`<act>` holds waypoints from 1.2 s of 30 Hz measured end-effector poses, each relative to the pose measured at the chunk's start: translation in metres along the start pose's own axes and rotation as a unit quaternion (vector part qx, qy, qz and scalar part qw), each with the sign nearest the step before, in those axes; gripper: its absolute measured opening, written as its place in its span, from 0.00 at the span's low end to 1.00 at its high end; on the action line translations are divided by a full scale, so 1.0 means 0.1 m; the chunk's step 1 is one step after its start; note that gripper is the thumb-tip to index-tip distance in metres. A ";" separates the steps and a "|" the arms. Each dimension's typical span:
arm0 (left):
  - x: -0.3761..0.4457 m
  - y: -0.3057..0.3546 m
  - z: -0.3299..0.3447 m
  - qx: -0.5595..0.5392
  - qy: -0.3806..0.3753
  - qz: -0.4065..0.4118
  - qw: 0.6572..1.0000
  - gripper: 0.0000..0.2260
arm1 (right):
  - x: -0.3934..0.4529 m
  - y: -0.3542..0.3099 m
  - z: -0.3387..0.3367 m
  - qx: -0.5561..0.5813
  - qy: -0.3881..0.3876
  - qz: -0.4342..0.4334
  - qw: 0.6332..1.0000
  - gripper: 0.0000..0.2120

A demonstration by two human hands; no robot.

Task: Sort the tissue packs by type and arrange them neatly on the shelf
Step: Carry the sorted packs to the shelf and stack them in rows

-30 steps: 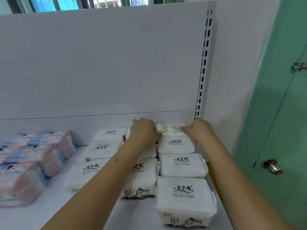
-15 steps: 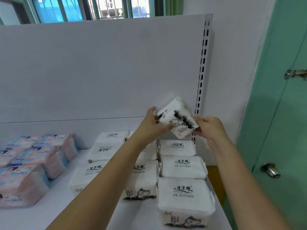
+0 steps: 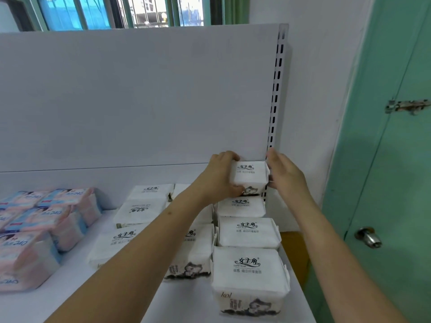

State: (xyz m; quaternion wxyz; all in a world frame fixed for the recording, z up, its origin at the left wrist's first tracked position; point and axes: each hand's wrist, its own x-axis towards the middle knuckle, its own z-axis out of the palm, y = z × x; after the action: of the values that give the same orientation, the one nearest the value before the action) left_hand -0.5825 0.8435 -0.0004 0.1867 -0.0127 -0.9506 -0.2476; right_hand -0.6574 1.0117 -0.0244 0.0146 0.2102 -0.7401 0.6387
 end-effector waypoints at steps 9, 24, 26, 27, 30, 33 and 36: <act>-0.05 -0.27 0.04 0.112 -0.126 -0.090 0.982 0.23 | -0.11 0.24 0.14 -0.062 -0.171 0.128 0.975 0.35; -0.89 -0.24 -0.03 0.185 -0.185 -0.052 0.964 0.37 | -0.90 0.19 0.27 0.167 -0.112 0.231 0.952 0.16; -0.89 -0.28 -0.01 0.176 -0.176 -0.056 0.967 0.37 | -0.82 0.16 0.31 0.177 -0.101 0.231 0.951 0.16; -0.89 -0.28 -0.01 0.172 -0.170 -0.057 0.969 0.37 | -0.81 0.15 0.32 0.184 -0.107 0.227 0.950 0.16; -0.92 -0.25 -0.02 0.154 -0.148 -0.053 0.975 0.35 | -0.88 0.16 0.22 0.181 -0.150 0.208 0.949 0.16; -1.03 -0.23 -0.17 0.107 -0.119 -0.040 0.986 0.32 | -0.93 0.14 0.11 0.101 -0.203 0.126 0.966 0.27; -1.19 -0.29 -0.36 0.197 -0.124 -0.013 0.972 0.37 | -1.08 0.03 -0.17 -0.108 -0.282 -0.003 0.953 0.47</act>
State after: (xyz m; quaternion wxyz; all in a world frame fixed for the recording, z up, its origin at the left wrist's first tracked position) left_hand -0.4621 0.8090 -0.0278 0.0632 0.0067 -0.9965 -0.0540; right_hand -0.5644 1.0600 -0.0557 -0.1704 0.3808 -0.7782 0.4694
